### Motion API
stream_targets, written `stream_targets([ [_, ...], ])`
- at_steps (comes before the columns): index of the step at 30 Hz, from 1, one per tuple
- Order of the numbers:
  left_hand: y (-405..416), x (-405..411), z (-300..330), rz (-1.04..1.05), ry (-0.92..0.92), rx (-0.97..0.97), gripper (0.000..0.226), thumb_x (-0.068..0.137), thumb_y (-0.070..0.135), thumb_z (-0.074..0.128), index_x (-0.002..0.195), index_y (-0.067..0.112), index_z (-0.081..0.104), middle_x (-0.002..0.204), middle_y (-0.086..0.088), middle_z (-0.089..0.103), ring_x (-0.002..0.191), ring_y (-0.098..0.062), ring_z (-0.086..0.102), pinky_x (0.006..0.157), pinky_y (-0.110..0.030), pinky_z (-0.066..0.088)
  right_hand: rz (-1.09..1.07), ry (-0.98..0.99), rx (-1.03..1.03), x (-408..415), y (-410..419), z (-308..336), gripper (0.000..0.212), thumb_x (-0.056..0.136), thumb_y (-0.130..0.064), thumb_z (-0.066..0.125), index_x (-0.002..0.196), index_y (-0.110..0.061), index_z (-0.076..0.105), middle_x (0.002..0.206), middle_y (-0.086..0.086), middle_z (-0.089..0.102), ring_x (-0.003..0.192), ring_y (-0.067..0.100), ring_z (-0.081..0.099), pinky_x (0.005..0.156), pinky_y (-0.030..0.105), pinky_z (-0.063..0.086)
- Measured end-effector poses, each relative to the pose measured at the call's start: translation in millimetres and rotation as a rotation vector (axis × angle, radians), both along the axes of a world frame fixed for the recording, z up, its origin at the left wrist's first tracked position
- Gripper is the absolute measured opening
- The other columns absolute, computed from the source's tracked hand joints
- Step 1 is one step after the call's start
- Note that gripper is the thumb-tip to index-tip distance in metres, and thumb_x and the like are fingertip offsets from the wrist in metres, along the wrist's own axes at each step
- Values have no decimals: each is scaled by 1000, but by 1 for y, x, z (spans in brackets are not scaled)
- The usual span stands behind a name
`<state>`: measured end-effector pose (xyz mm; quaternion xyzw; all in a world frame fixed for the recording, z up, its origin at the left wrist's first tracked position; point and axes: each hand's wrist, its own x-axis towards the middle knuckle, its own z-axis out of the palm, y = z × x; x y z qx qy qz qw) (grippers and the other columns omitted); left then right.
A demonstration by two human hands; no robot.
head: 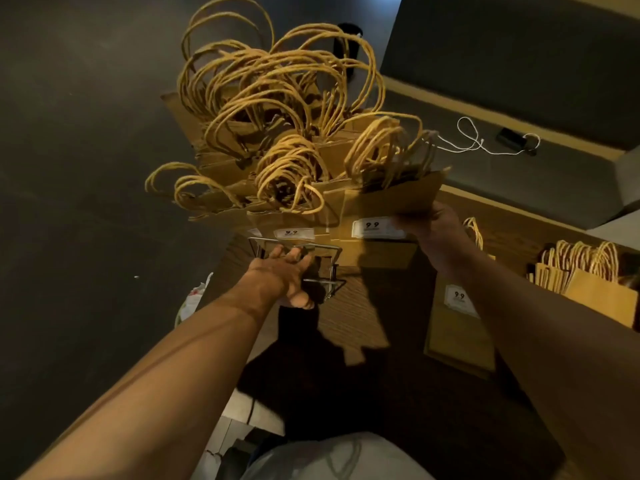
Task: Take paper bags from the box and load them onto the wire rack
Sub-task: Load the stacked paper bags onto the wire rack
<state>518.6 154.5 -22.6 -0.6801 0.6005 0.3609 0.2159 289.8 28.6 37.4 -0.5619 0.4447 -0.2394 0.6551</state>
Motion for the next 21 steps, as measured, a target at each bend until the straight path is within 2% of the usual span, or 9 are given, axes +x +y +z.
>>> stream_targets([
  [4, -2, -3, 2, 57, 1, 30, 113, 81, 63, 65, 153, 37, -18, 164, 7, -19, 150, -30, -19, 115, -63, 14, -28, 50, -3, -18, -9, 4, 30, 85, 0, 65, 104, -23, 69, 110, 1, 73, 112, 27, 63, 100, 53, 46],
  [8, -2, -4, -1, 99, 6, 7, 121, 75, 61, 73, 157, 28, -11, 166, 5, -8, 150, -30, -16, 114, -63, 14, 1, 25, 59, -21, 0, 4, 33, 87, 3, 61, 112, -18, 65, 110, -2, 73, 109, 20, 65, 95, 44, 49],
  [11, -1, -3, -1, 101, 18, -23, 118, 71, 60, 76, 157, 27, 1, 166, 3, 3, 151, -30, -11, 113, -63, 18, 12, -11, 79, -16, 4, 0, 31, 87, 5, 60, 107, -17, 66, 106, -3, 74, 107, 19, 66, 90, 42, 49],
  [14, 0, -3, 1, 95, 5, -24, 124, 69, 62, 77, 156, 25, -2, 166, 5, 2, 152, -27, -10, 113, -62, 19, 44, -19, 91, -6, 8, 3, 29, 89, 4, 58, 110, -15, 65, 108, -1, 72, 105, 17, 66, 84, 35, 51],
  [17, 0, -3, 3, 73, -2, -14, 123, 70, 63, 76, 157, 22, -2, 166, 4, -2, 152, -26, -11, 115, -60, 18, 59, -19, 0, 9, 10, 4, 26, 89, 2, 60, 106, -15, 70, 109, 5, 72, 107, 24, 66, 87, 40, 54],
  [21, 2, -4, 3, 75, -5, -19, 123, 72, 62, 75, 158, 18, -3, 166, 3, -5, 151, -26, -13, 115, -59, 17, 20, -59, -144, 26, 13, 3, 32, 89, 2, 61, 90, -27, 76, 98, 0, 74, 98, 24, 68, 85, 44, 54],
])
